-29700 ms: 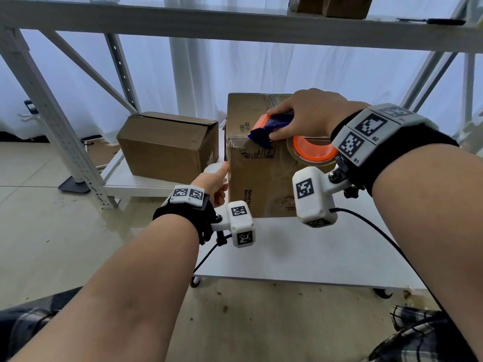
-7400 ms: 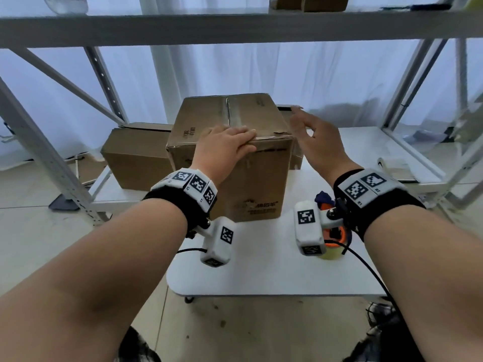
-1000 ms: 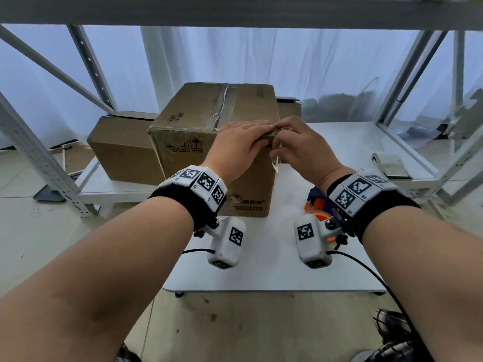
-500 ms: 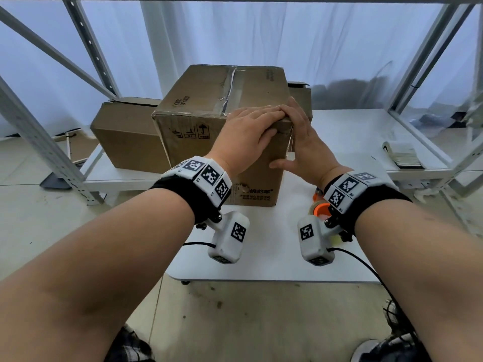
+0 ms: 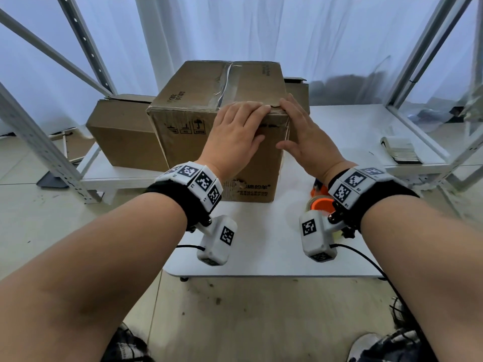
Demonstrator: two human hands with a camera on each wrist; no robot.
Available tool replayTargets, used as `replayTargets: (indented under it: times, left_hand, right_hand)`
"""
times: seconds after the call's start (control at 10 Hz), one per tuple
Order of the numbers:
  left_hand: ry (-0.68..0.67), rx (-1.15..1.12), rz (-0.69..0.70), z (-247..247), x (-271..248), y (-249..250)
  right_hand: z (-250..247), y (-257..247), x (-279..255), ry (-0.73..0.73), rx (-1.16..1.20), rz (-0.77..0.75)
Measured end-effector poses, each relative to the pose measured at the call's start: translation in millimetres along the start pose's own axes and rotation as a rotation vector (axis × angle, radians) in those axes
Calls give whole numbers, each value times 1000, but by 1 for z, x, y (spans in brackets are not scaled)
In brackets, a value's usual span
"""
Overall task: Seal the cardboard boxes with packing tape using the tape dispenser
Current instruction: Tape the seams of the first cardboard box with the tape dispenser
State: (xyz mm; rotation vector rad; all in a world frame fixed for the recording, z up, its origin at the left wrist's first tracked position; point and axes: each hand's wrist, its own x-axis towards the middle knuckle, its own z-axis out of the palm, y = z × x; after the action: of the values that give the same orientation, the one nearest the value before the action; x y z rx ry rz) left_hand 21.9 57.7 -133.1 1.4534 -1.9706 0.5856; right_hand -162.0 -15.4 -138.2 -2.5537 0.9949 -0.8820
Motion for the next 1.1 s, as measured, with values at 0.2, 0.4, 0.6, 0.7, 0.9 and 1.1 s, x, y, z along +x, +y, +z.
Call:
replayTargets:
  times: [0.2,0.4,0.6,0.7,0.9,1.1]
  left_hand:
    - [-21,-21,-31,-2,3,1]
    - [-52,-58,-58,-7,4,2]
    - [-46,-82,-73,-7,4,4]
    - [-51,-84,-75,-7,5,3]
    - [-72,-78,-90,-9,6,3]
    - [-102,-68,-113,-8,6,3]
  right_hand:
    - [43,-9,-20,-286,-229,320]
    - [36,-13,-13,-408,-231,334]
    - [12,-24,-4,-75,-416,253]
    - [22,-20,-8,-113,-324,280]
    - [37,-11,-16,-438,-356,300]
    - [30,-15,-8,-547,-36,483]
